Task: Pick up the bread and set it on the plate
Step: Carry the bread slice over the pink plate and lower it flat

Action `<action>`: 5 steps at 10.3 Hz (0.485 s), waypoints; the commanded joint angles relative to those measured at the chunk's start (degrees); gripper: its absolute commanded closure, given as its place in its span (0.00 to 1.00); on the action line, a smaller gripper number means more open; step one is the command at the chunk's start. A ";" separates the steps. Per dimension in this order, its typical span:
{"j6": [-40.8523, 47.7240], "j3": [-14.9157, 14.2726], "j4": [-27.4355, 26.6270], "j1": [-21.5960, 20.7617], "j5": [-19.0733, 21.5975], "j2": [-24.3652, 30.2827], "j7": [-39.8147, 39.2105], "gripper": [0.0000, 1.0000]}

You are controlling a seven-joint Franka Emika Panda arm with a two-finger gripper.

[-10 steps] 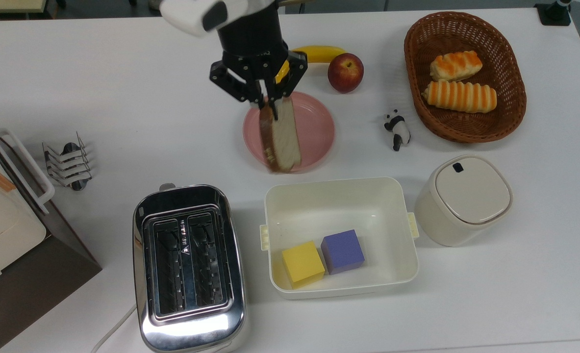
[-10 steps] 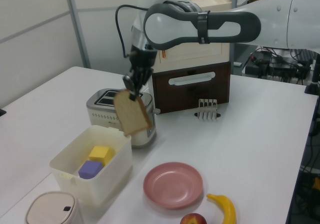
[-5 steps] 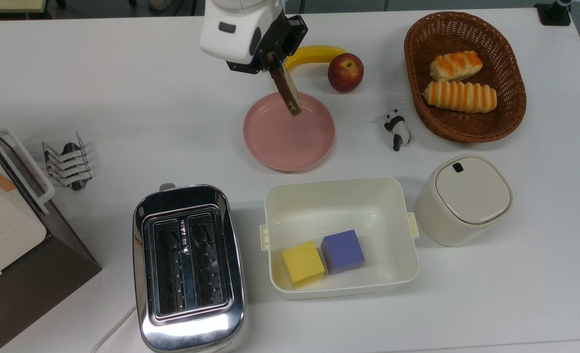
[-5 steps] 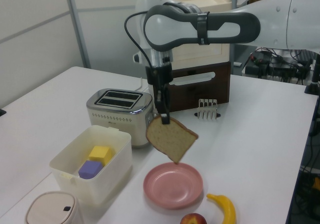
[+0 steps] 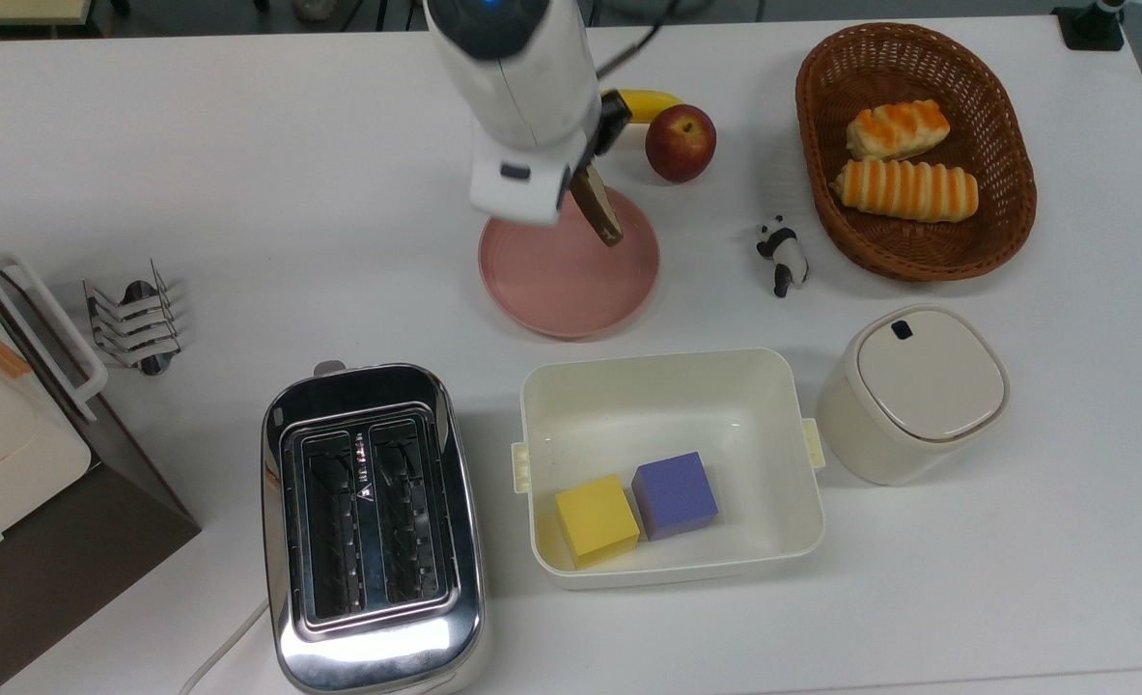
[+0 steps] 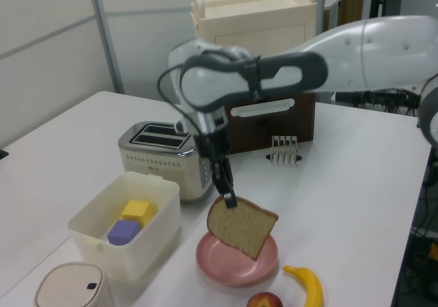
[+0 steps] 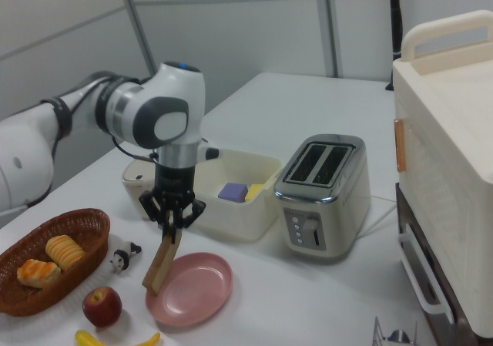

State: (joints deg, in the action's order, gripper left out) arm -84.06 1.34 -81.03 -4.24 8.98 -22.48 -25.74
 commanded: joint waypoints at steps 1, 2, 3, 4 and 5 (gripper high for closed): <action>-2.15 -0.46 -0.35 -0.50 -0.54 -2.38 -0.99 0.34; -5.30 -0.46 -0.44 -0.50 -1.24 -2.57 -0.81 0.22; -7.07 -0.46 -0.35 -0.41 -2.46 -2.57 -0.89 0.00; -7.09 -0.55 0.08 -0.41 -4.04 -2.23 -0.81 0.00; -7.26 -0.72 0.35 -0.59 -6.49 -1.70 -0.37 0.00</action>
State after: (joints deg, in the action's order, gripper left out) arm -90.22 1.30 -80.93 -4.24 6.57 -25.78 -25.79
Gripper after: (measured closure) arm 0.101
